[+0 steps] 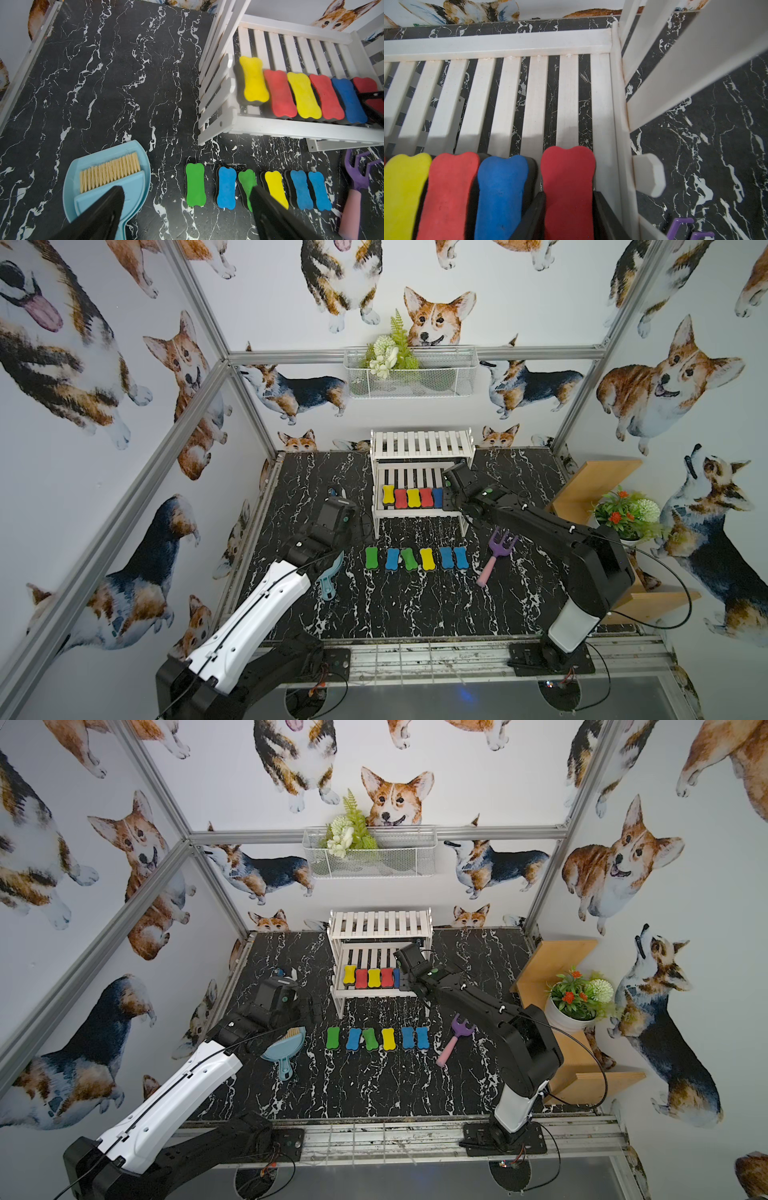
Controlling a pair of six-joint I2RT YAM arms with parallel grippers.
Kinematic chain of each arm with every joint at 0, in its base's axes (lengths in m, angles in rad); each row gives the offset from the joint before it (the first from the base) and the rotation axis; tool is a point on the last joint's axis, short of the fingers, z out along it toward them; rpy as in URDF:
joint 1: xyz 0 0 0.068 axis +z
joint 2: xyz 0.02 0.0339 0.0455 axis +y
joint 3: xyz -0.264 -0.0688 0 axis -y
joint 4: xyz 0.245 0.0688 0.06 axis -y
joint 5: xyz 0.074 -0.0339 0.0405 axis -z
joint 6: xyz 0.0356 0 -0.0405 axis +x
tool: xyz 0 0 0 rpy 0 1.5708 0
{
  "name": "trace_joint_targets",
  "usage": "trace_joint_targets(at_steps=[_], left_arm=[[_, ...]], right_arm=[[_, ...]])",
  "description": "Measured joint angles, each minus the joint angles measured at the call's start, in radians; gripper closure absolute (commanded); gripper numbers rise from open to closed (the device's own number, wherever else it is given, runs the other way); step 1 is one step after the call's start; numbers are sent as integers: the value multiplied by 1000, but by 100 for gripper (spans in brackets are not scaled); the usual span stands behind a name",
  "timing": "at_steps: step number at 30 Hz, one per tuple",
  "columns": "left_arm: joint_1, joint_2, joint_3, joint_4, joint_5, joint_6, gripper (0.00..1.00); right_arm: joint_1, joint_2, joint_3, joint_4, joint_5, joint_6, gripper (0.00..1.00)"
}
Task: Remove the whiteboard erasers from the shelf
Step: Pick up the whiteboard eraser from the shelf, then place the whiteboard eraser at the center of the board.
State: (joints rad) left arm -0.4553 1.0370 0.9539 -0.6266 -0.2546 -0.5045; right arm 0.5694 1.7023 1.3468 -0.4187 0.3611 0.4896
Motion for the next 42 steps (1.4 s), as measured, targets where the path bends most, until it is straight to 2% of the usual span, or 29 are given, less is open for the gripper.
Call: trace_joint_targets(at_steps=[4, 9, 17, 23, 30, 42], left_arm=[[3, 0, 0, 0, 2, 0, 0], [4, 0, 0, 0, 2, 0, 0], [9, 6, 0, 1, 20, 0, 0], [12, 22, 0, 2, 27, 0, 0], [16, 36, 0, 6, 40, 0, 0], [22, 37, -3, 10, 50, 0, 0]], right_arm=[[0, -40, 26, -11, 0, -1, 65], [11, -175, -18, -11, -8, 1, 65], [100, -480, -349, -66, -66, 105, 66], [194, -625, -577, -118, -139, 239, 67], [274, -639, -738, -134, -233, 346, 67], [283, -502, -752, -77, -253, 364, 66]])
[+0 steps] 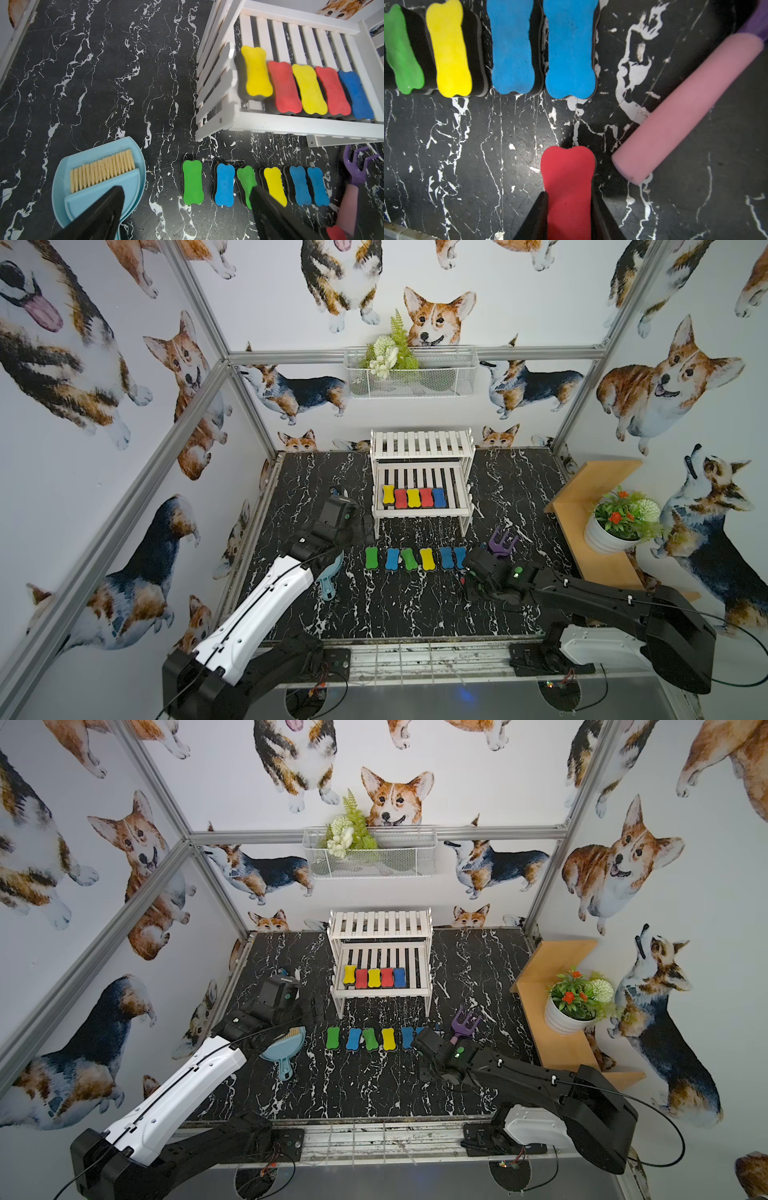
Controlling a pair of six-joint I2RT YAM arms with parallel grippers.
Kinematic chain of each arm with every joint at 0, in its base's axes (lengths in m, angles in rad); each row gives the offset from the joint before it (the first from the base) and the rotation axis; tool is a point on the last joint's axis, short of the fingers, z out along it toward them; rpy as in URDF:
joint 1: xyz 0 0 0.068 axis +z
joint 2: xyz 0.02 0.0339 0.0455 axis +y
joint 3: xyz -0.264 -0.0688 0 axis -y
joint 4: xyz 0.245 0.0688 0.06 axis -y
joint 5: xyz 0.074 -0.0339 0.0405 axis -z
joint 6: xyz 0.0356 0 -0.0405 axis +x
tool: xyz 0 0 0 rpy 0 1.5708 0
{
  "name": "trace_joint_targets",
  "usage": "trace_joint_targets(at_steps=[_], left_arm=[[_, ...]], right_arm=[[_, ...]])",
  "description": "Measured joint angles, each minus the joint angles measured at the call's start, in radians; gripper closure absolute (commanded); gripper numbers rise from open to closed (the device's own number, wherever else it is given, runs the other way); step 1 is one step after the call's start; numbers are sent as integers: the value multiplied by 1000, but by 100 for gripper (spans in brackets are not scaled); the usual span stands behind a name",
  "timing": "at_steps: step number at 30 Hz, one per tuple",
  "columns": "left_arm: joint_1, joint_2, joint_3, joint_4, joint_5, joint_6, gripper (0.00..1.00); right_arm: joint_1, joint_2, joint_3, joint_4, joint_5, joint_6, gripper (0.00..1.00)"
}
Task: Remove the whiteboard erasers from the shelf
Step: Place the whiteboard eraser at the center of the board, then pick up the whiteboard eraser from the shelf.
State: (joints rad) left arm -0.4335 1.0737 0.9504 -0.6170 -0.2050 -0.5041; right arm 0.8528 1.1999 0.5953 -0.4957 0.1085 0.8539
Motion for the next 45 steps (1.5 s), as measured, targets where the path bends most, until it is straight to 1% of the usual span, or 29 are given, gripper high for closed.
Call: trace_joint_targets(at_steps=[7, 11, 14, 16, 18, 21, 26, 30, 32, 36, 40, 45], left_arm=[[2, 1, -6, 0, 0, 0, 0], [4, -2, -10, 2, 1, 0, 0], [7, -3, -11, 3, 0, 0, 0], [8, -4, -14, 5, 0, 0, 0], [8, -4, -17, 6, 1, 0, 0], [9, -6, -18, 7, 1, 0, 0], [13, -13, -29, 10, 1, 5, 0], [16, -18, -41, 16, 1, 8, 0], [17, -23, -49, 22, 3, 11, 1], [19, -38, -63, 37, 8, 10, 0], [19, -44, -63, 38, 26, 7, 0], [19, -54, -63, 37, 27, 1, 0]], right_arm=[[0, 64, 11, 40, 31, -8, 65], [0, 92, 15, 66, 53, -20, 61], [0, 112, 20, 81, 59, -24, 55], [0, 120, 20, 80, 58, -27, 47], [0, 119, 21, 80, 62, -28, 43], [0, 89, 28, 68, 75, -30, 41], [0, -24, 74, 31, 102, -31, 41], [0, -98, 173, 10, 125, -61, 39], [-8, -99, 243, 12, 139, -88, 39], [-69, -7, 387, 32, 153, -158, 39], [-127, 97, 492, 56, 158, -219, 39], [-179, 235, 595, 116, 166, -274, 42]])
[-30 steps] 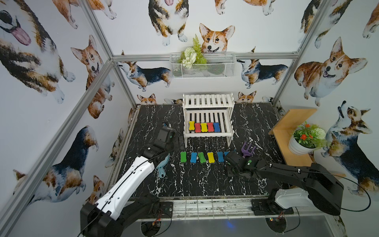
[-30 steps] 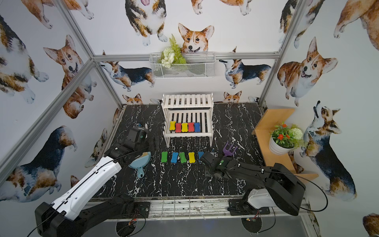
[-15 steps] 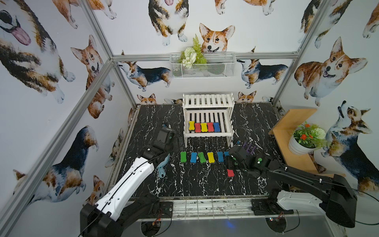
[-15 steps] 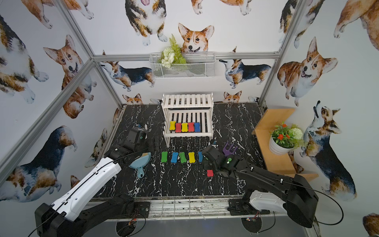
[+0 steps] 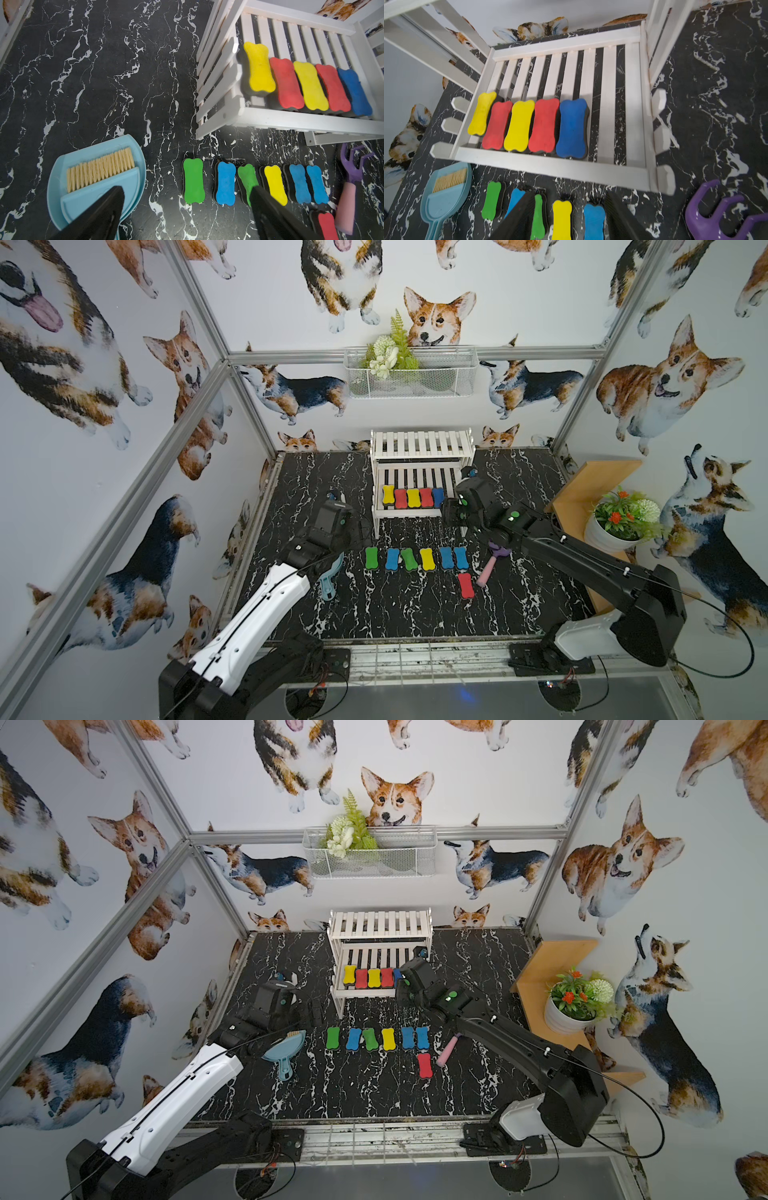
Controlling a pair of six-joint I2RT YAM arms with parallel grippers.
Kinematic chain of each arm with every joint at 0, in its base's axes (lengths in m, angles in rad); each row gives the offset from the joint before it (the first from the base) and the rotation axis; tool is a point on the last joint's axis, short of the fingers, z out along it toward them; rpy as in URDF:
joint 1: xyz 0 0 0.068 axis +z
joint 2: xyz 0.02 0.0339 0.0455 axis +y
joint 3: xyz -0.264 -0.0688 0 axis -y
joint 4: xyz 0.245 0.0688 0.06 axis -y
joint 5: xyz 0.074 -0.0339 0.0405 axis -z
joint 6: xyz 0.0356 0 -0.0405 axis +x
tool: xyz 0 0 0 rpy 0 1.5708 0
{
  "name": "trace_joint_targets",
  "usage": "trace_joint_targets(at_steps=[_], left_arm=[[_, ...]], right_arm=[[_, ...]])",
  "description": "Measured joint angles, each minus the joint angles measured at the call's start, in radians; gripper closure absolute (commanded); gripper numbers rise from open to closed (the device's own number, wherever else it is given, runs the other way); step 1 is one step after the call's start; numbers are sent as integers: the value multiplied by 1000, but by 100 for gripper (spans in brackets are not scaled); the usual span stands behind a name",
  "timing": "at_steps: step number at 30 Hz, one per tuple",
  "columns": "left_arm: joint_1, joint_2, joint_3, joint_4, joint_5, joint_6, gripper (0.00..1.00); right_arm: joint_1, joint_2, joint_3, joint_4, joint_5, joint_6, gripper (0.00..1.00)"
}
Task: Remove the whiteboard erasers from the shelf
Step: Pick up the whiteboard eraser from the shelf.
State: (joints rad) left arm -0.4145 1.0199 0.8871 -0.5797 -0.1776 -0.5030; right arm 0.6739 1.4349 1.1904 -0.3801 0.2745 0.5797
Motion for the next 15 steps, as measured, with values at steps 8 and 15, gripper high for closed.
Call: trace_joint_targets(at_steps=[8, 15], left_arm=[[1, -12, 0, -2, 1, -2, 1], [1, -17, 0, -3, 1, -6, 0]], right_arm=[[-34, 132, 60, 49, -7, -37, 42], [-40, 174, 71, 84, -17, -42, 42]])
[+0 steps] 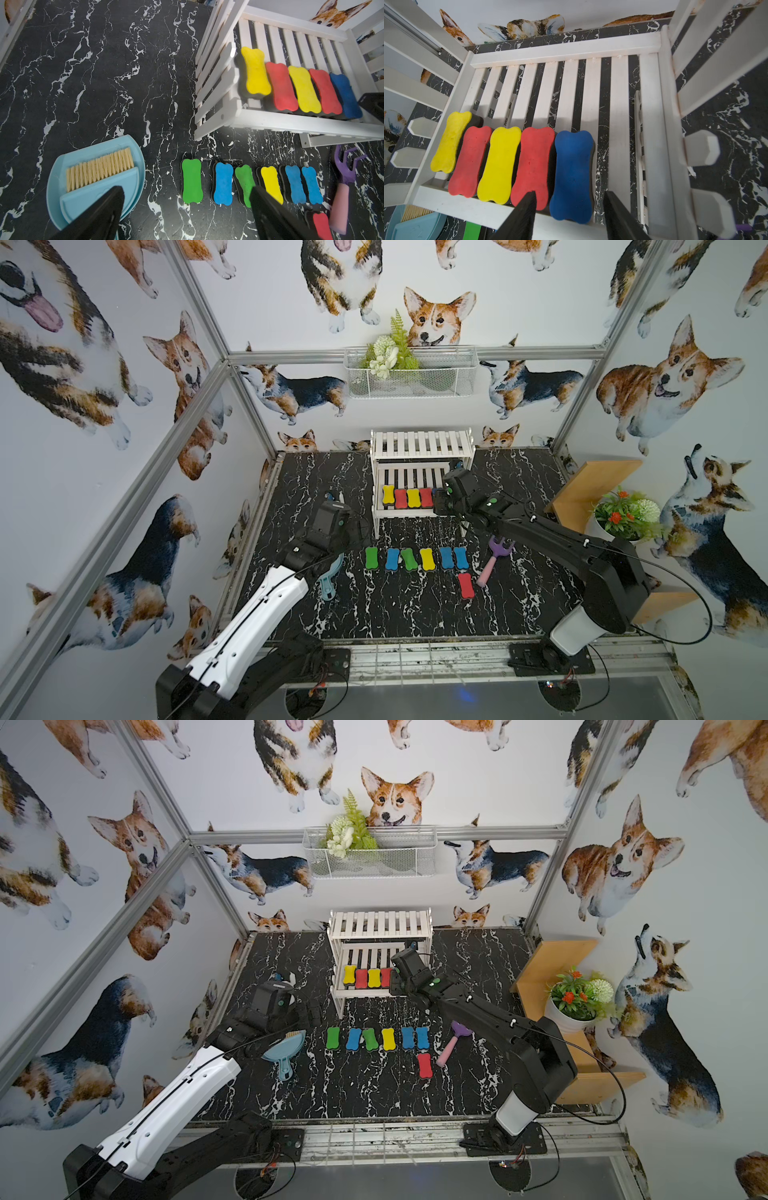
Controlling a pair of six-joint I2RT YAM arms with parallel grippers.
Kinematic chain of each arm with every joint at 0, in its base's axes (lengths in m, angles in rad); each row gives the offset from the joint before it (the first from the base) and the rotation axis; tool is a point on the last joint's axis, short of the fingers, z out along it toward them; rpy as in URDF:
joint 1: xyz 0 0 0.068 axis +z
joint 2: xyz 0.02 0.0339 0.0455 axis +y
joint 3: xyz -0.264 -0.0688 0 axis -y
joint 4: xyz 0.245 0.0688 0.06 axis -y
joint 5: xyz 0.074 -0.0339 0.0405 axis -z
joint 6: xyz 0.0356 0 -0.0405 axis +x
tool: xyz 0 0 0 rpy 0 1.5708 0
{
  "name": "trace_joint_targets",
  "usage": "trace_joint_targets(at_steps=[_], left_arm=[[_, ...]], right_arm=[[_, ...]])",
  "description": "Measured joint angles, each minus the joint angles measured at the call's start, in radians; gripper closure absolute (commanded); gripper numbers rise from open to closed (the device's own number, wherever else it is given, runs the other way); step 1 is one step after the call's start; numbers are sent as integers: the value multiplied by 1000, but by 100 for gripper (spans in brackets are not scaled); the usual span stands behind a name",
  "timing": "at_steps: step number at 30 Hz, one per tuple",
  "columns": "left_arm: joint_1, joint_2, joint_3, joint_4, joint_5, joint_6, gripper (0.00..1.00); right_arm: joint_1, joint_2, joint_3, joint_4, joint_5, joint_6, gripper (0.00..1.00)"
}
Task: Remove the whiteboard erasers from the shelf
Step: Pick up the whiteboard eraser from the shelf.
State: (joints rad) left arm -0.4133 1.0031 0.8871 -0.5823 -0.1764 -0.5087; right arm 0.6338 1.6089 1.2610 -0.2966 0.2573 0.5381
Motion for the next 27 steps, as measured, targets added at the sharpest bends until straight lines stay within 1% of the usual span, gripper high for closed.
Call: trace_joint_targets(at_steps=[8, 18, 24, 27], left_arm=[[0, -2, -3, -2, 0, 0, 0], [0, -3, -8, -5, 0, 0, 0], [0, -2, -8, -5, 0, -1, 0], [0, -2, -10, -5, 0, -3, 0]], right_arm=[[-20, 36, 10, 10, -6, -1, 45], [-28, 64, 20, 16, -21, -10, 46], [-35, 77, 24, 16, -20, -16, 52], [-39, 77, 24, 16, -14, -16, 53]])
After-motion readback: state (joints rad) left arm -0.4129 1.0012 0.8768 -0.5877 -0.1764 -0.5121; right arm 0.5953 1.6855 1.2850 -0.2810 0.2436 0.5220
